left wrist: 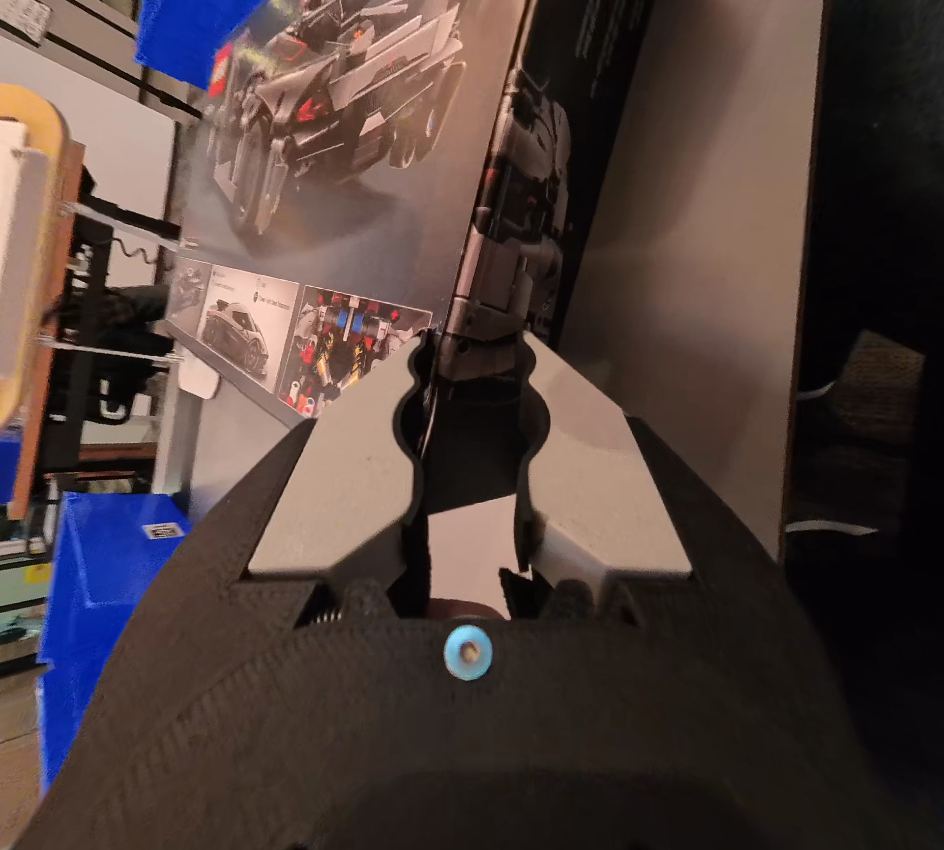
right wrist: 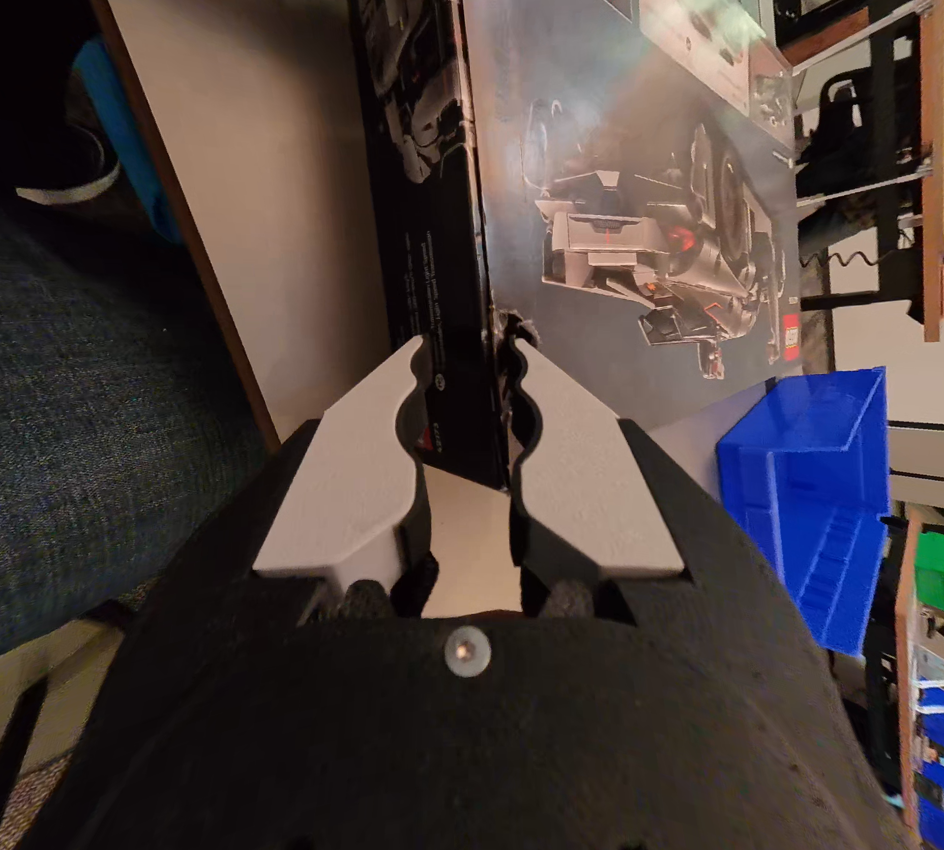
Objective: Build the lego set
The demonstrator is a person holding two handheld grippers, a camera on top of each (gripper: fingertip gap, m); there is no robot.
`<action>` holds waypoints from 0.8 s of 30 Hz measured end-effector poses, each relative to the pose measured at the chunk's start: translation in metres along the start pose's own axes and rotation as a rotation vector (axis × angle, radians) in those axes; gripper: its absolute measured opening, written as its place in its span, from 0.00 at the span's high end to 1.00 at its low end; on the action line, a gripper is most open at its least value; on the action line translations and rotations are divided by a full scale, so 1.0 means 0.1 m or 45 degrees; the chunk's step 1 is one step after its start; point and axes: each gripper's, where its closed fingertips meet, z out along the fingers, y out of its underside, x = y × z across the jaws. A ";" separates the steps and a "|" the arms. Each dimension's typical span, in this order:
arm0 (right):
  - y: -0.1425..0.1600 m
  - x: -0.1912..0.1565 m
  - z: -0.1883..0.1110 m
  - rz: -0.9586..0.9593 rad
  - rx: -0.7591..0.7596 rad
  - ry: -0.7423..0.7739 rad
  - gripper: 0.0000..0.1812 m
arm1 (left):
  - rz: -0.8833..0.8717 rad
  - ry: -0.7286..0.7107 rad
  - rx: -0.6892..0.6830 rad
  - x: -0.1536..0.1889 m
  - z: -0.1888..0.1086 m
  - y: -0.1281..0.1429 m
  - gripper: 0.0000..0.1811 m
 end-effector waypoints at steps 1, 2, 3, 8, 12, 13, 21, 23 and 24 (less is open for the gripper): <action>0.00 -0.01 0.02 0.005 0.006 -0.010 0.86 | -0.010 0.006 -0.002 0.01 0.01 0.00 0.84; 0.00 -0.02 0.03 0.004 0.003 -0.013 0.86 | 0.012 0.004 -0.007 0.00 0.01 0.00 0.84; 0.00 -0.01 0.03 -0.003 -0.005 -0.012 0.86 | 0.009 0.012 -0.007 0.00 0.00 0.00 0.84; -0.01 -0.05 -0.02 0.044 0.021 -0.071 0.81 | -0.112 0.041 0.053 -0.03 -0.11 -0.02 0.83; -0.02 -0.10 -0.10 0.083 0.020 -0.153 0.73 | -0.178 0.086 0.030 0.01 -0.16 0.03 0.73; -0.03 -0.10 -0.15 0.114 0.039 -0.180 0.73 | -0.214 0.114 0.023 0.01 -0.20 0.03 0.70; 0.18 0.18 -0.55 0.435 0.177 -0.294 0.37 | -0.649 0.140 0.066 -0.46 -0.73 0.24 0.39; 0.22 0.30 -0.52 0.488 0.198 -0.284 0.36 | -0.777 0.157 0.098 -0.54 -0.73 0.22 0.32; 0.26 0.39 -0.48 0.540 0.205 -0.267 0.35 | -0.781 0.134 0.089 -0.58 -0.72 0.23 0.34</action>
